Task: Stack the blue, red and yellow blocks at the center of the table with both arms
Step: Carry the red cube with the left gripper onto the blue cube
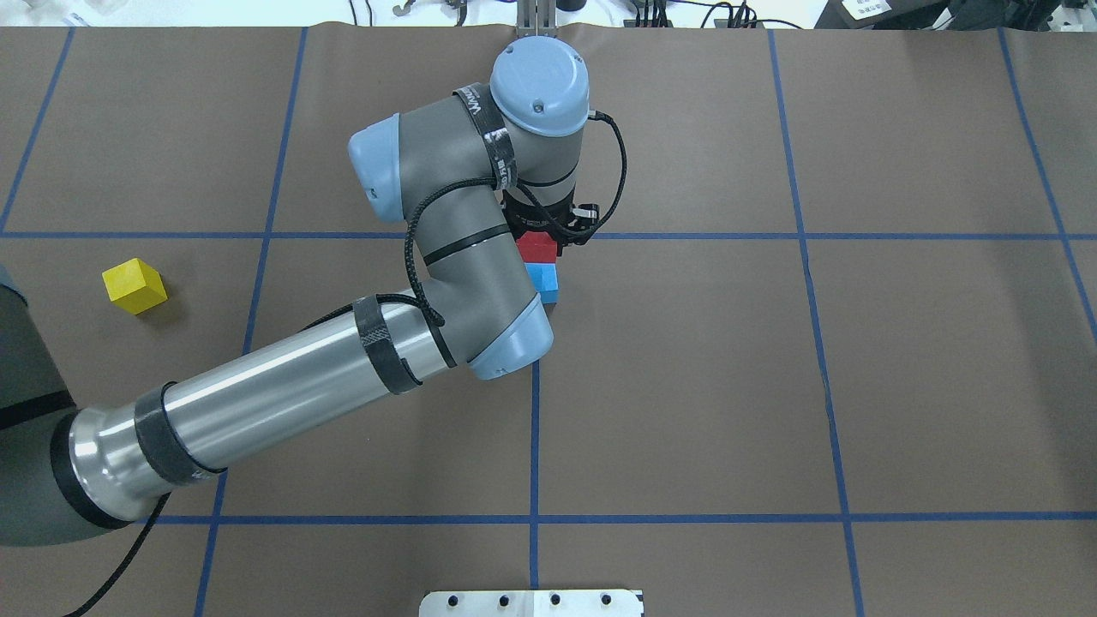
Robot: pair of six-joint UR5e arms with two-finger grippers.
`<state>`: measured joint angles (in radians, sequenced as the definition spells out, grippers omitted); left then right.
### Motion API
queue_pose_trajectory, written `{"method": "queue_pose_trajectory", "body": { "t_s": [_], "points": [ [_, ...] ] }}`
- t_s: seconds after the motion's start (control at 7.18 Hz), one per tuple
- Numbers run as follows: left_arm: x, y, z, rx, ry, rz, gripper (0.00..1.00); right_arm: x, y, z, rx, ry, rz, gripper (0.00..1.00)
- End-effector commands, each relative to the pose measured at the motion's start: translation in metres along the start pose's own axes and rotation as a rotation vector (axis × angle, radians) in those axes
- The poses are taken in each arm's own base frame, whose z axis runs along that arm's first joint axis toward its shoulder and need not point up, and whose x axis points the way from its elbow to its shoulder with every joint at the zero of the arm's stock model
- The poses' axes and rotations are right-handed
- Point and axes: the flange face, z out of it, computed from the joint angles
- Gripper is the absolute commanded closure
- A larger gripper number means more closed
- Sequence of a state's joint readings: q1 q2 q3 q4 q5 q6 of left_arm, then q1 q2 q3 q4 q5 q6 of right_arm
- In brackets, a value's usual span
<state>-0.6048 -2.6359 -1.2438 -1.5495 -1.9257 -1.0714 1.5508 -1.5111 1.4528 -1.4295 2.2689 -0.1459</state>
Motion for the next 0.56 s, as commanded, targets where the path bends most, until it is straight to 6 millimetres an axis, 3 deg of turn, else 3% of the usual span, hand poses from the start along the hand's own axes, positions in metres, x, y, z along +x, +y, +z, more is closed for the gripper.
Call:
{"method": "queue_pose_trajectory", "body": {
  "t_s": [0.0, 0.28, 0.42],
  "points": [
    [0.002, -0.001, 0.020, -0.007, 0.000, 0.010, 0.88, 0.000, 0.000, 0.000, 0.000, -0.001, 0.000, 0.00],
    [0.002, 0.005, 0.026, -0.018, -0.007, 0.006, 0.72, 0.000, 0.000, 0.000, 0.000, -0.001, 0.000, 0.00],
    [0.005, 0.010, 0.028, -0.027, -0.010, 0.005, 0.72, -0.001, 0.000, -0.001, 0.001, -0.001, -0.001, 0.00]
  ]
}}
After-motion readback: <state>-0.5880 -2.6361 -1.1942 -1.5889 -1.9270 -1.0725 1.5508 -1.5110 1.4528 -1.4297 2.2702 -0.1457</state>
